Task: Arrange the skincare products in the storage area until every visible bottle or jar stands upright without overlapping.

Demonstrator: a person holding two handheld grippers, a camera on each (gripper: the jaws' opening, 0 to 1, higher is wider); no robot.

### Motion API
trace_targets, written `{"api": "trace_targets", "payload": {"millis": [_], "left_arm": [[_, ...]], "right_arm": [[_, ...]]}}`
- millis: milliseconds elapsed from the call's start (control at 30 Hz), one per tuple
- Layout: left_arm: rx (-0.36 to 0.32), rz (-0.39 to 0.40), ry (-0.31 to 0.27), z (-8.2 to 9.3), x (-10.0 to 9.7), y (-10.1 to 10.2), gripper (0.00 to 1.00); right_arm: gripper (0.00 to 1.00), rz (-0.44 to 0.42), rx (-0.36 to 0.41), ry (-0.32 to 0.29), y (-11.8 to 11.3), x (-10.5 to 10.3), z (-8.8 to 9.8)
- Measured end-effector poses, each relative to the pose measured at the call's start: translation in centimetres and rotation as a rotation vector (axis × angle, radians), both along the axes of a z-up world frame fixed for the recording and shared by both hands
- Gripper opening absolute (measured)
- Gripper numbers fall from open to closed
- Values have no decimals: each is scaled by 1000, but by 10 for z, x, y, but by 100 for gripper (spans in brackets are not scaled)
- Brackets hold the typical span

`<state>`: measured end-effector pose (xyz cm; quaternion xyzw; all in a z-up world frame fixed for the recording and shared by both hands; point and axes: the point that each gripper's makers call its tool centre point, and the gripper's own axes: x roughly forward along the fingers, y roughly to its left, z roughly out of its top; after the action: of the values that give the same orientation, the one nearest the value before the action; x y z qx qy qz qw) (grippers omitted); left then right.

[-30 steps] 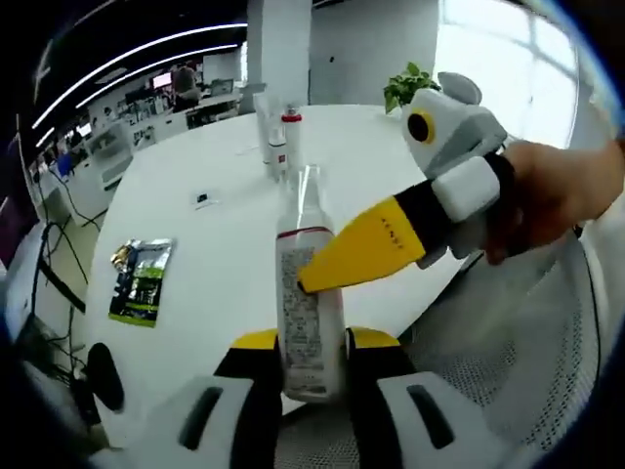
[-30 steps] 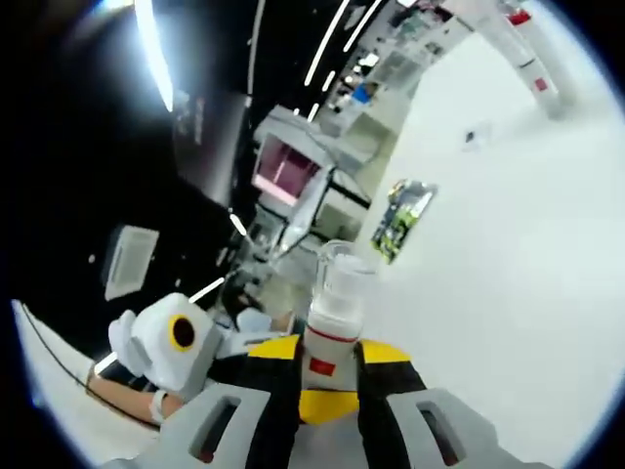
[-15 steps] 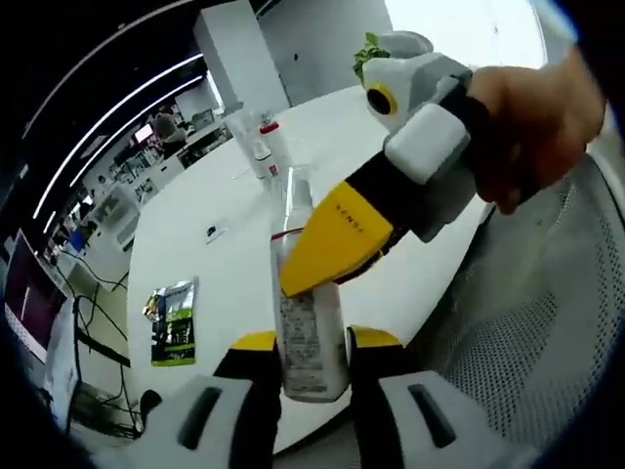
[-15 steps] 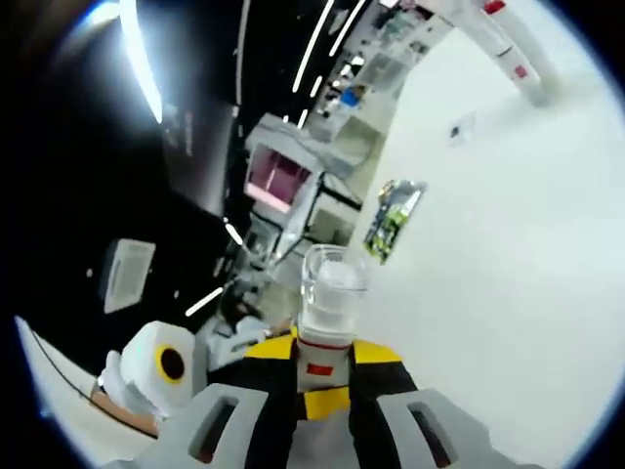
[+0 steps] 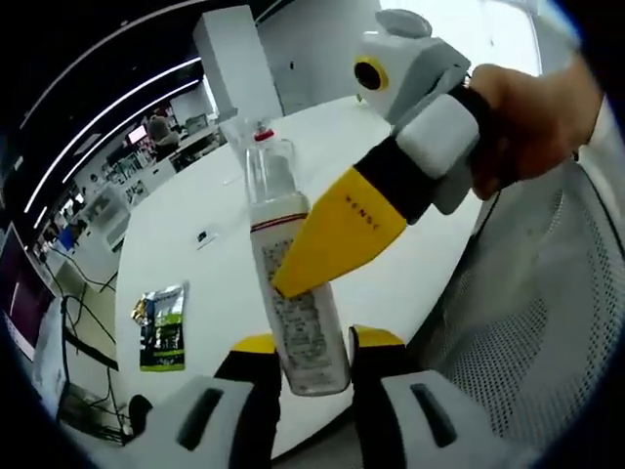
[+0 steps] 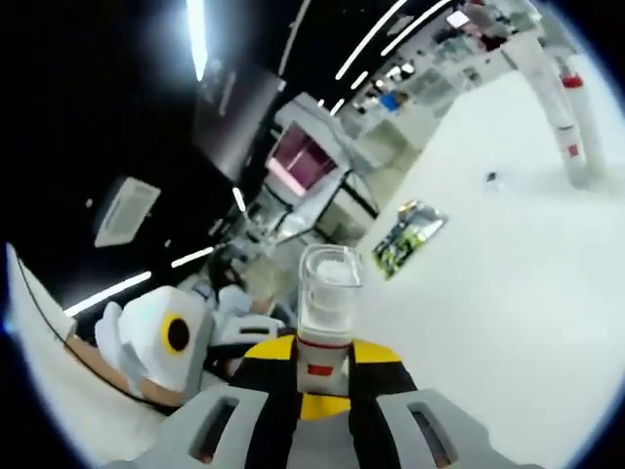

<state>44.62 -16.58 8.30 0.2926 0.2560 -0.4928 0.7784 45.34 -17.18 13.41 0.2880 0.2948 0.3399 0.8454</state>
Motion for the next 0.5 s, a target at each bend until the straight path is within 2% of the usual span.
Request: {"api": "trace_targets", "payload": {"millis": [133, 233, 333, 433, 500], "left_arm": [[-14, -3, -3, 8, 0, 2, 23], [1, -15, -29, 11, 2, 8, 25], [35, -10, -44, 7, 5, 20, 23], [58, 22, -15, -2, 7, 34, 22], [50, 37, -6, -4, 7, 37, 21]], "right_arm": [[13, 24, -37, -50, 0, -1, 7], [13, 25, -73, -89, -6, 2, 12], [13, 28, -126, -115, -14, 5, 13], [13, 10, -154, -131, -26, 8, 16], [13, -6, -181, -139, -35, 11, 15]]}}
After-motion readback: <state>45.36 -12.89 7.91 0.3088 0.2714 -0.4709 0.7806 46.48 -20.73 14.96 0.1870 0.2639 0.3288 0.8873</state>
